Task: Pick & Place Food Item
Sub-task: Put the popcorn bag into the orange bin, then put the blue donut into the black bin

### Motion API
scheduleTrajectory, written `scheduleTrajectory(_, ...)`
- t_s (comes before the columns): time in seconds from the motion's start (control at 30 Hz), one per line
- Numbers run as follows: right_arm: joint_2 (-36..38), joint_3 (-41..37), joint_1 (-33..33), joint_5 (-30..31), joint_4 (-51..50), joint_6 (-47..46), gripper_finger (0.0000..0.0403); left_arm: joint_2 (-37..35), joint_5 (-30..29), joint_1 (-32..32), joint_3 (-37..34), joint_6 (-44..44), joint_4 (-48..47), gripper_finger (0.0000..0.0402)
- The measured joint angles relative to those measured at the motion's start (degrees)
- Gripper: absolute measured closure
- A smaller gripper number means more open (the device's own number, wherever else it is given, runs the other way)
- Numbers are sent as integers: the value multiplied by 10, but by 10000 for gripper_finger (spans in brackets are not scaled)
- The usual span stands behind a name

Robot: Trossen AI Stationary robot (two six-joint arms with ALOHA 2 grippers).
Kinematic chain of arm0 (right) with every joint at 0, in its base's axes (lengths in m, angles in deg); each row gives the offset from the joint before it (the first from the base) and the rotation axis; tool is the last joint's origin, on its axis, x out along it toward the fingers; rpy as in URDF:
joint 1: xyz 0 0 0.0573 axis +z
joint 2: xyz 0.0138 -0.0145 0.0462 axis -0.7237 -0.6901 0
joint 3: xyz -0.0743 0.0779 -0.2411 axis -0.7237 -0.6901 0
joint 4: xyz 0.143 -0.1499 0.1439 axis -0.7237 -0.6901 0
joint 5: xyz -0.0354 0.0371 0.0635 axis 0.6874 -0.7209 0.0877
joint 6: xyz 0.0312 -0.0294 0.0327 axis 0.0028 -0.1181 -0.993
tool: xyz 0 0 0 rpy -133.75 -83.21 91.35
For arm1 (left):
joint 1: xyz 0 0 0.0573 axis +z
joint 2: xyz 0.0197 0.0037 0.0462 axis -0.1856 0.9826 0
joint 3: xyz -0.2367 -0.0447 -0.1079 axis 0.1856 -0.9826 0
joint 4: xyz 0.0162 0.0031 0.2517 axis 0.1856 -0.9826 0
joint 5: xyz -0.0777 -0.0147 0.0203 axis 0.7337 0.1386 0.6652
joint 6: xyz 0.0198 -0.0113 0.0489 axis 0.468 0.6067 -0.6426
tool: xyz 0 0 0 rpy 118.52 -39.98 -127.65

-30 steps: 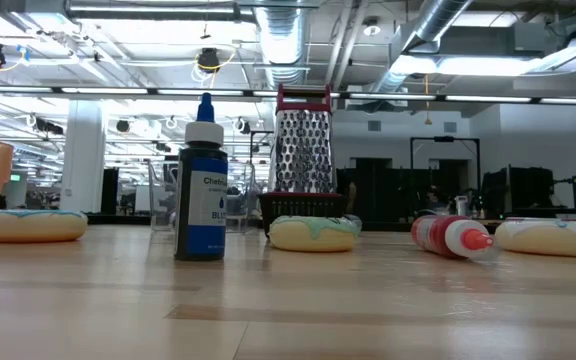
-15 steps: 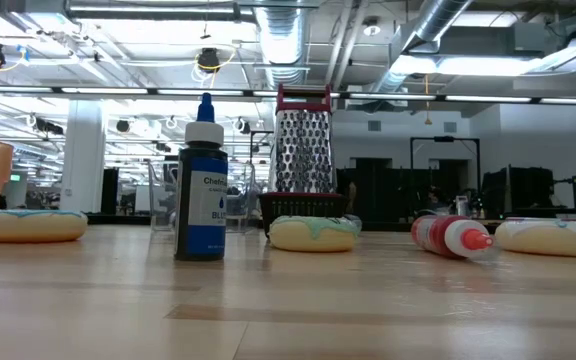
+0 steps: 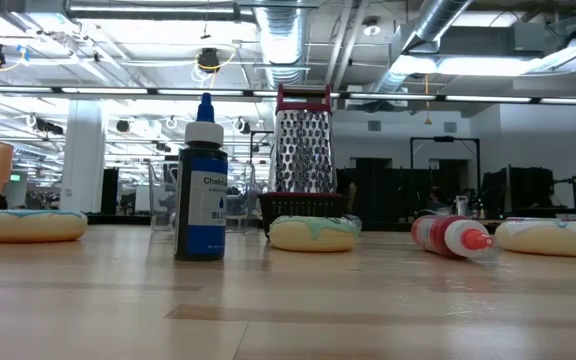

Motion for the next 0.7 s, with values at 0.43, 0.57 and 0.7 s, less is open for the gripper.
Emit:
scheduleTrajectory(0.43, 0, 0, 11, 0, 1, -18, 127, -100, -74, -6, -10, 31, -114, 132)
scheduleTrajectory(0.57, -6, 0, 13, 1, 1, -18, 127, -169, -161, -6, -10, 17, -145, 125)
scheduleTrajectory(0.7, -22, 0, 19, 1, -4, -20, 127, -241, -346, -6, -10, -12, -145, 130)
